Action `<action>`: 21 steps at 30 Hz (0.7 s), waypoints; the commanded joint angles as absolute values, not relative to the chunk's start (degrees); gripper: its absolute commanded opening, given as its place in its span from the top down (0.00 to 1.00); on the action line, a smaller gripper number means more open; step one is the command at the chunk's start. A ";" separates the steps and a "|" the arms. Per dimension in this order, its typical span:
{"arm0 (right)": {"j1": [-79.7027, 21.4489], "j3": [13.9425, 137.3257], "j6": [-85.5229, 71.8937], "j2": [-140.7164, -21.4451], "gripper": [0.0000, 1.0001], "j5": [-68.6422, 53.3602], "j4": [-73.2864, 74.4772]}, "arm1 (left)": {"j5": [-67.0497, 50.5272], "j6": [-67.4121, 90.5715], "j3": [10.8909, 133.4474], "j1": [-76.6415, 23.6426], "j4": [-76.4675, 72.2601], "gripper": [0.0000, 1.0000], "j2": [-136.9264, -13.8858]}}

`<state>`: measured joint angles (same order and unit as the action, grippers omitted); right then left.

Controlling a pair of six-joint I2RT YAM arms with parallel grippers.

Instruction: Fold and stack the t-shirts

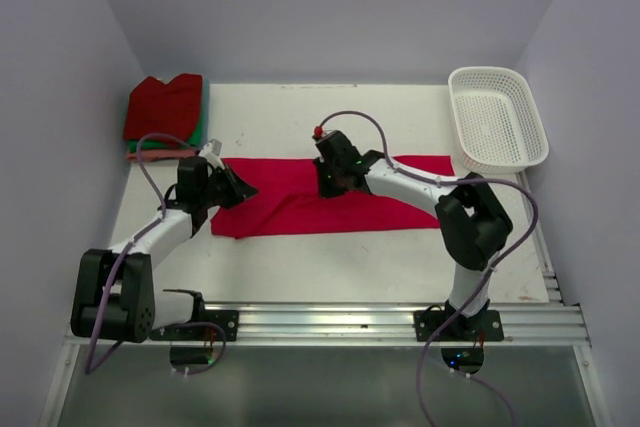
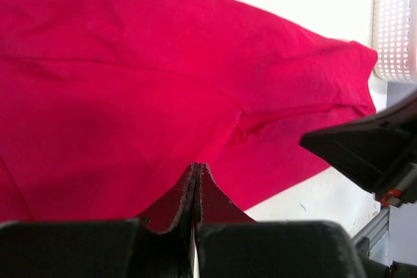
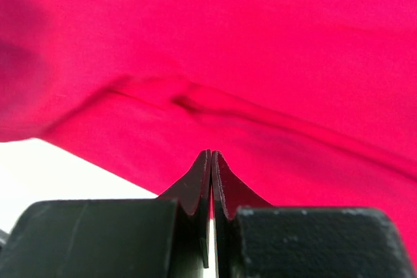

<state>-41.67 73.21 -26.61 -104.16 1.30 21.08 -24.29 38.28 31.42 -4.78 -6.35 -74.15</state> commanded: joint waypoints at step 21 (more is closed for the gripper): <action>-53.25 94.92 -28.30 -121.64 1.00 -1.32 26.54 | -24.87 34.10 23.55 -9.49 5.36 1.00 -62.14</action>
<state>-51.29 92.51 -27.49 -122.13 -2.35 24.01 -24.80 35.29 23.64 -9.30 5.61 -64.05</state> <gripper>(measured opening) 0.010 0.004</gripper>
